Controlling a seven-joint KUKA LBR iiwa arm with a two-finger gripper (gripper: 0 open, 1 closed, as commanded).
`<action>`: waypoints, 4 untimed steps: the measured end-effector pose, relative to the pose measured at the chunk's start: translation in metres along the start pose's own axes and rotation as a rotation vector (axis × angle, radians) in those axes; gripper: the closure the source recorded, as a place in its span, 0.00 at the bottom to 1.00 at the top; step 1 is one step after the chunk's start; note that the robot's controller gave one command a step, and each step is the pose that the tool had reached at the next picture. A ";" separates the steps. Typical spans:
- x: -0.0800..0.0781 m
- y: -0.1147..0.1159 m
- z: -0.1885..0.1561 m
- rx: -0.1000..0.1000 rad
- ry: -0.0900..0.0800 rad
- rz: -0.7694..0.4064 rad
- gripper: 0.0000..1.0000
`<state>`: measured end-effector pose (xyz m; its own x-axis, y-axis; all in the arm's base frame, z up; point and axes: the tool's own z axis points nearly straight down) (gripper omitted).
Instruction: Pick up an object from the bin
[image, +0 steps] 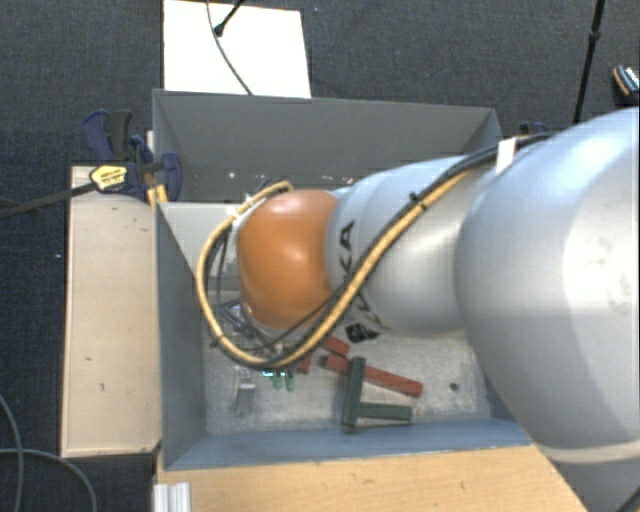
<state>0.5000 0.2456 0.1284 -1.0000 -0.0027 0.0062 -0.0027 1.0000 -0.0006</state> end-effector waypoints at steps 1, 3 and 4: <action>-0.037 -0.078 -0.003 0.001 -0.011 0.066 0.00; -0.075 -0.121 0.055 -0.005 -0.017 0.107 0.00; -0.072 -0.123 0.058 -0.003 -0.009 0.113 1.00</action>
Offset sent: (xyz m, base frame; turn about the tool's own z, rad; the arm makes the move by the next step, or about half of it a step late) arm 0.0347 -0.0720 0.0021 0.0562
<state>0.5719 0.1227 0.0705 -0.9939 0.1099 -0.0027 0.1099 0.9939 0.0021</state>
